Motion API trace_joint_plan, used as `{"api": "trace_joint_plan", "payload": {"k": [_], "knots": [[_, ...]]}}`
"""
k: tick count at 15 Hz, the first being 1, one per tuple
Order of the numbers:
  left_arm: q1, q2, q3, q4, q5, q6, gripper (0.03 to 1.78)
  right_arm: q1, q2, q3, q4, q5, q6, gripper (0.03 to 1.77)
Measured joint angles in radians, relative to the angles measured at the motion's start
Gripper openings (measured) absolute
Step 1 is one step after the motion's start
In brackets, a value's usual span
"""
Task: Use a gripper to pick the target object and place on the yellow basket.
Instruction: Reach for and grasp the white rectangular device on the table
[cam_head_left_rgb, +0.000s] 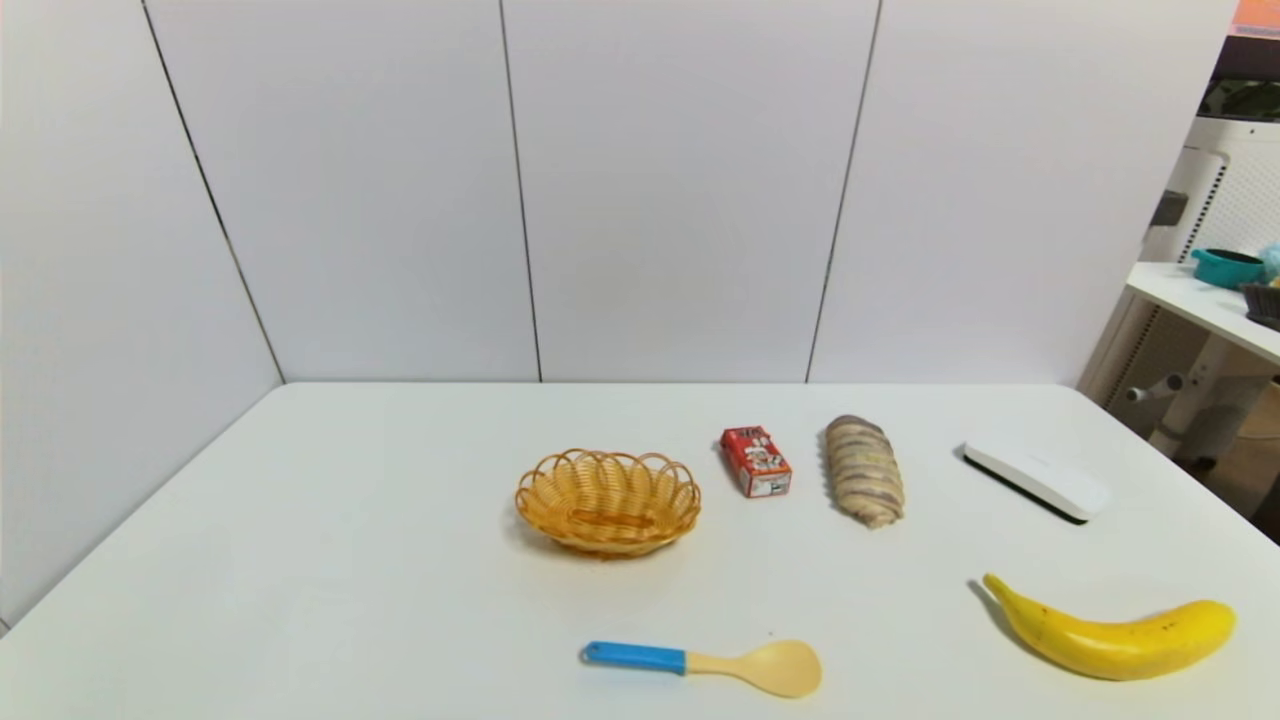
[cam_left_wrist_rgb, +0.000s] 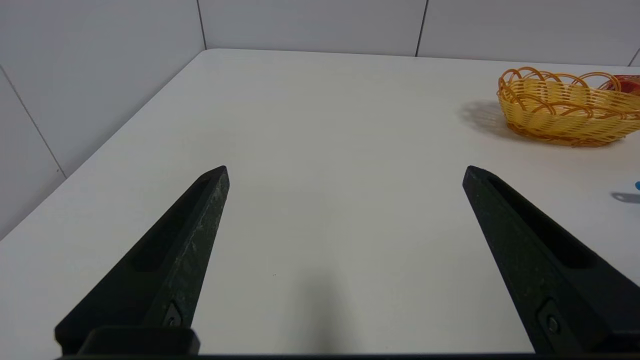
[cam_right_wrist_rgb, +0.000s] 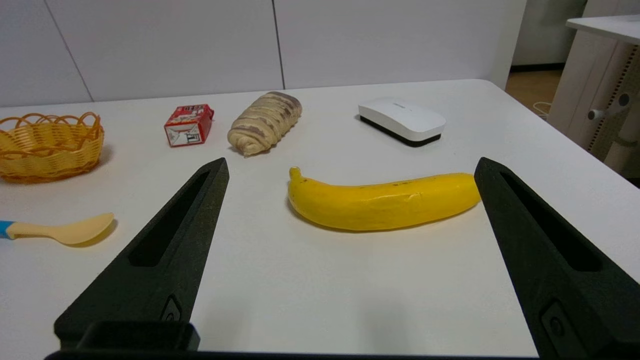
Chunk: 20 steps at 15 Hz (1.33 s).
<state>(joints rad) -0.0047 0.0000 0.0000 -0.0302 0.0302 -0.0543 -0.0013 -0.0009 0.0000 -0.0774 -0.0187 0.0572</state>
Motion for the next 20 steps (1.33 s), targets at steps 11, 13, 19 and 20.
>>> {"api": "trace_joint_plan", "payload": {"k": [11, 13, 19, 20], "knots": [[0.0, 0.0, 0.0, 0.0, 0.0, 0.0, 1.69, -0.051, 0.757, -0.597, 0.089, -0.013, -0.02, 1.7], [0.0, 0.0, 0.0, 0.0, 0.0, 0.0, 1.69, -0.11, 0.939, -0.789, 0.194, -0.016, -0.105, 1.7], [0.0, 0.0, 0.0, 0.0, 0.0, 0.0, 1.69, -0.275, 1.372, -1.221, 0.588, -0.003, -0.541, 1.7], [0.0, 0.0, 0.0, 0.0, 0.0, 0.0, 1.69, -0.284, 1.425, -1.256, 0.633, -0.002, -0.603, 1.7]]}}
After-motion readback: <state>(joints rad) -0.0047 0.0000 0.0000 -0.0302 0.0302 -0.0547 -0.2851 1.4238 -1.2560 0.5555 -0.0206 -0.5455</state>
